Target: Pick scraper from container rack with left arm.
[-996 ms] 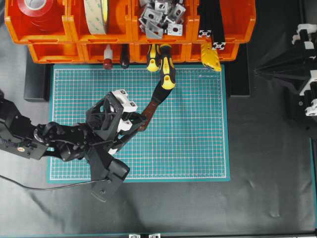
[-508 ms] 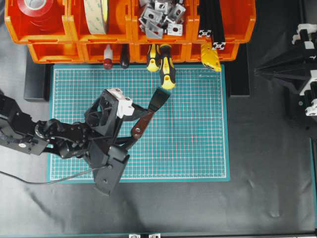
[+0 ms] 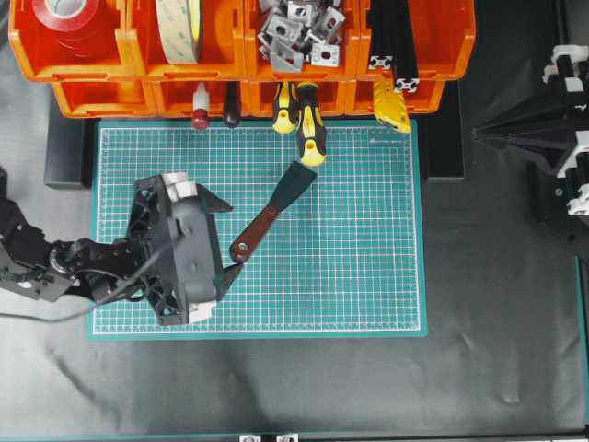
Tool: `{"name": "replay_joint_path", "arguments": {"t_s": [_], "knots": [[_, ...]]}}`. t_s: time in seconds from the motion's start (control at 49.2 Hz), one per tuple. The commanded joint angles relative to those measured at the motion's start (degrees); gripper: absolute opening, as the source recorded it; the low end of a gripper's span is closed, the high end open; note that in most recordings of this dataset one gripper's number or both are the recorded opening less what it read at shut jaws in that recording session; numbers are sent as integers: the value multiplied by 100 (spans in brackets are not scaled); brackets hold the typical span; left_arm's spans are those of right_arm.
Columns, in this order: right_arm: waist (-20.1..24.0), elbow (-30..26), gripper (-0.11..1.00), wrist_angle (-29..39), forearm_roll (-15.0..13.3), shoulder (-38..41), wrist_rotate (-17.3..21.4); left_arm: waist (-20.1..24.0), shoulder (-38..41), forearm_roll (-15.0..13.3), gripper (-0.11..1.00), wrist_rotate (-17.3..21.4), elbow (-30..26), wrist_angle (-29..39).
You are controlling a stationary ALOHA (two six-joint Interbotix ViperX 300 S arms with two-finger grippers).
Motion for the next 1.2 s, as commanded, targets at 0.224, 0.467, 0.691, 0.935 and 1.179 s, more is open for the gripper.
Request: {"name": "replay_joint_path", "arguments": {"t_s": [0.224,0.467,0.691,0.935,1.179], "knots": [[-9,-211,1,0,18,26,0,53,-457,18,88,-1837,387,-35],[0,-220,1,9,18,18,0,44,-703,18,88,-2109,571,-149],[0,-272,1,9,18,-70,0,-158,-1749,26,88,-1767,949,-176],[-9,-343,1,149,18,-255,-9,-642,-3920,26,88,-1169,1784,-343],[-9,-343,1,404,18,-229,0,-650,-5555,26,88,448,1995,-439]]}}
